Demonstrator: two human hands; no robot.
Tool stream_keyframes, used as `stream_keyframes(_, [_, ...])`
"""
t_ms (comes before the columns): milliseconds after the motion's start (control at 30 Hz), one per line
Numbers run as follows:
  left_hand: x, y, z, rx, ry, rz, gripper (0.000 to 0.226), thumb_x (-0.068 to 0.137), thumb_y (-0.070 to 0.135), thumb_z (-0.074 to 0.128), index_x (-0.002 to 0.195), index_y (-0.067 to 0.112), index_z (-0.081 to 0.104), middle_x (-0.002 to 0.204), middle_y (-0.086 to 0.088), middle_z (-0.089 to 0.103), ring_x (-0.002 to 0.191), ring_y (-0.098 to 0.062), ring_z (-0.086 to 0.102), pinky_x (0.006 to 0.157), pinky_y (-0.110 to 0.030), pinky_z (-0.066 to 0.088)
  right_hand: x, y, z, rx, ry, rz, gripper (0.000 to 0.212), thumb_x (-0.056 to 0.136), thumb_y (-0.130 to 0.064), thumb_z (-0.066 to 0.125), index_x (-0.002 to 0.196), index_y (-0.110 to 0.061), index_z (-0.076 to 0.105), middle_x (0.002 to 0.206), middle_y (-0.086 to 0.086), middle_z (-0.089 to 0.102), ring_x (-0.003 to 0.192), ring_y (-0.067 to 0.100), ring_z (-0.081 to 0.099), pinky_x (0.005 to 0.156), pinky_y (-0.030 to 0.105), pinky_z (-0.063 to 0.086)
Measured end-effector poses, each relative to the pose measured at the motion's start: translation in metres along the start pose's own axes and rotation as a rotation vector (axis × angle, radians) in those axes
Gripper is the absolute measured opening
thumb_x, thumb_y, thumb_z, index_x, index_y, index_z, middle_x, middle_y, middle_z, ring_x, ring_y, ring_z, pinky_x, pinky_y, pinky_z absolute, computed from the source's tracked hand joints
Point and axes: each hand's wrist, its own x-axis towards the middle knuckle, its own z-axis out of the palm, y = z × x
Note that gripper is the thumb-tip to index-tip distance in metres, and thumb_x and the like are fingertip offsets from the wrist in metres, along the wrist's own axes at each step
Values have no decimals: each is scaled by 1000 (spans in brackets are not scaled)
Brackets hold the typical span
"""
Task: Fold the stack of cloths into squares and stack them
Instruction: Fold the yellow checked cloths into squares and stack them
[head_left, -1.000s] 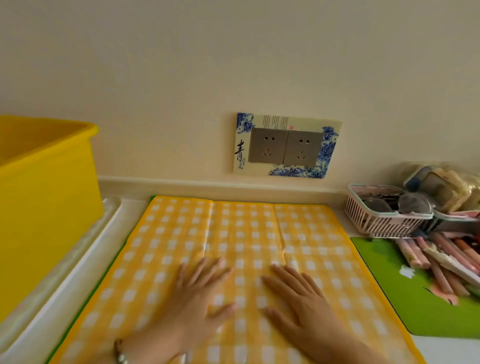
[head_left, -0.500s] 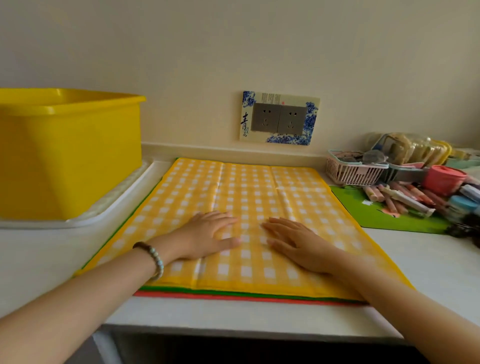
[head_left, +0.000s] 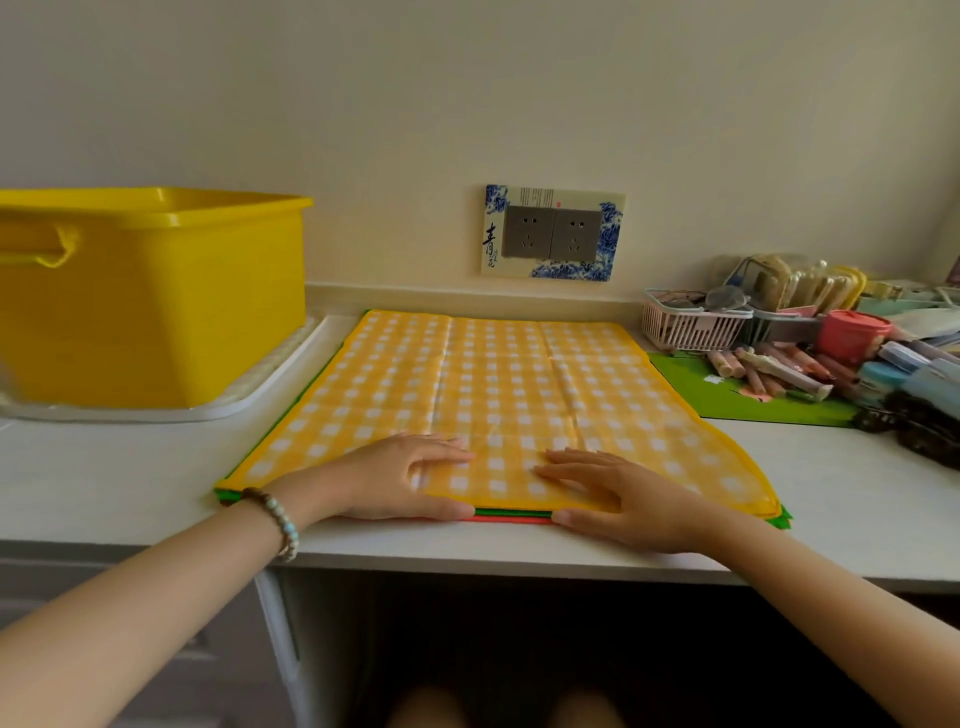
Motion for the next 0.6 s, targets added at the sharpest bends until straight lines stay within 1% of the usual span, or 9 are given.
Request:
stream_keyframes(67, [-4,4,-3,-82,-2,-26,70,62,79,57,126,52,48,144,30,31,135,7,25,114,-26,21,-1,-1,-2,43,-9,11,51,85,-60,48,134,-51,40,145,-31,27,133,-12,21,111,18,15])
stream_keyframes(167, [-9,5,-9,-124,-3,-49,50,71,71,58,116,52,58,134,28,47,122,6,43,106,-25,34,-4,0,-5,121,-16,34,41,90,-51,49,130,-45,48,143,-28,35,131,-8,31,111,19,22])
stream_keyframes(233, [-12,6,-16,-113,6,-45,36,78,61,59,110,45,65,117,29,58,108,12,49,96,-19,37,-7,2,-11,124,-28,71,37,92,-45,49,129,-40,51,139,-25,42,128,-3,40,107,19,30])
stream_keyframes(300, [-14,10,-27,-118,17,-57,24,85,46,60,100,32,72,92,25,66,82,14,55,79,-14,39,-11,4,-22,105,-13,109,33,93,-40,49,125,-35,57,125,-24,55,116,-2,51,95,12,37])
stream_keyframes(367, [-15,12,-40,-112,36,-49,18,86,42,61,87,30,75,78,17,70,69,8,56,71,-18,40,-14,4,-36,111,19,104,23,93,-35,52,112,-34,66,107,-25,64,98,-5,59,85,9,42])
stream_keyframes(433, [-16,16,-55,-106,50,-29,21,86,44,62,78,30,75,79,5,73,72,-5,60,73,-30,46,-14,2,-52,159,32,95,18,92,-31,54,100,-30,71,96,-16,71,89,-1,65,84,17,49])
stream_keyframes(467, [-15,19,-64,-116,64,-21,22,85,43,62,77,27,75,80,1,73,73,-12,63,75,-30,47,-13,-2,-62,173,36,93,18,92,-29,55,96,-27,72,91,-11,73,86,2,66,84,19,50])
stream_keyframes(567, [-10,28,-92,-169,148,0,16,85,32,67,77,20,73,76,5,74,75,-11,70,72,-15,49,-7,-10,-93,92,112,63,14,89,-28,59,85,-27,73,79,-7,73,76,4,66,75,15,49])
stream_keyframes(600, [-6,31,-102,-168,188,12,13,84,30,68,77,20,72,75,5,74,73,-12,70,70,-15,50,-3,-11,-103,29,171,51,13,88,-30,61,81,-29,72,77,-7,72,75,5,65,75,17,49])
